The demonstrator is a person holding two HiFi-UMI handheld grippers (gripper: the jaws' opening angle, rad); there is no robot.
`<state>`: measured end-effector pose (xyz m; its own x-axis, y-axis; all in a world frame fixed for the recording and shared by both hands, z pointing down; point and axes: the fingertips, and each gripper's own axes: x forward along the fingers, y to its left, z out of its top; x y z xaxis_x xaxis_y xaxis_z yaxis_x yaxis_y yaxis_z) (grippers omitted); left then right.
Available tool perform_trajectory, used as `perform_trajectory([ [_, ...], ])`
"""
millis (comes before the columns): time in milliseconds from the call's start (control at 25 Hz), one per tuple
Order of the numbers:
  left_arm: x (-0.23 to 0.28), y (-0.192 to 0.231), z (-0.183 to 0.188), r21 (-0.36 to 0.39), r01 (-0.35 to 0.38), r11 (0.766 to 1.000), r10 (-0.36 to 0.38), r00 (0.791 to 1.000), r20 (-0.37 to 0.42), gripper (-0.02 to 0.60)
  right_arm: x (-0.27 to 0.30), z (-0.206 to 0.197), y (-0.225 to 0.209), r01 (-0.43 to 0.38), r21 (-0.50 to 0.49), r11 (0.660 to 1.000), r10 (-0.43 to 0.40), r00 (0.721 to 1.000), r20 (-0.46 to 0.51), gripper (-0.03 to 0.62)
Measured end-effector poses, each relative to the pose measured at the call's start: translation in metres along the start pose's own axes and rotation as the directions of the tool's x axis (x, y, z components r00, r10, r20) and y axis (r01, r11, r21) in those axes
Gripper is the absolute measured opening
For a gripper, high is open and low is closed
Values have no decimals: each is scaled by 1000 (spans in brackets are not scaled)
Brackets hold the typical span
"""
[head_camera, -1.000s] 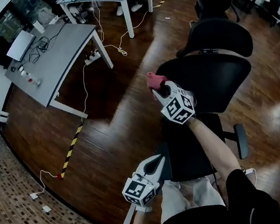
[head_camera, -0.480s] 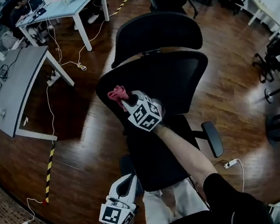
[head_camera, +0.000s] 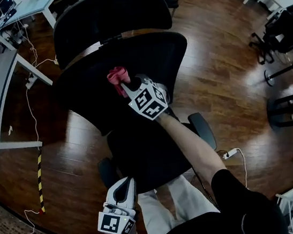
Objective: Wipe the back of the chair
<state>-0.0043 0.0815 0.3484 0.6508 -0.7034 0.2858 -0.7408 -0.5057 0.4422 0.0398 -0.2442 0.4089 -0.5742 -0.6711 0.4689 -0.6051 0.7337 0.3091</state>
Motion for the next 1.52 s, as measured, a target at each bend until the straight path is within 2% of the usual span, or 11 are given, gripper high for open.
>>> perform_trajectory([
  [360,52,-38,-10,0,47,999,-47,999,-12,-8,-48,-57,-75,93,33,995,-92,995,-28,44],
  [680,79,-58,-27,-11,58,998,-59,997,-41,-8,-87,-95,-127,185,83,979,-182,982,-41,44],
  [1000,108,-85,-36,-11,70,997,-70,996,-62,-8,-124,-135,-173,276,124,953,-269,960,-72,44],
  [1160,115,-93,-39,-3,68,998,-68,996,-52,-8,-143,-162,-196,361,158,919,-345,931,-120,44],
  [1240,113,-93,-40,-8,64,998,-64,997,-37,-8,-151,-169,-203,408,148,901,-388,910,-145,44],
  [1320,111,-91,-42,-16,65,998,-66,997,-31,-8,-150,-172,-200,420,121,899,-400,902,-161,44],
  [1520,94,-81,-54,-29,86,996,-87,995,-48,-8,-120,-162,-160,369,53,928,-355,918,-176,44],
])
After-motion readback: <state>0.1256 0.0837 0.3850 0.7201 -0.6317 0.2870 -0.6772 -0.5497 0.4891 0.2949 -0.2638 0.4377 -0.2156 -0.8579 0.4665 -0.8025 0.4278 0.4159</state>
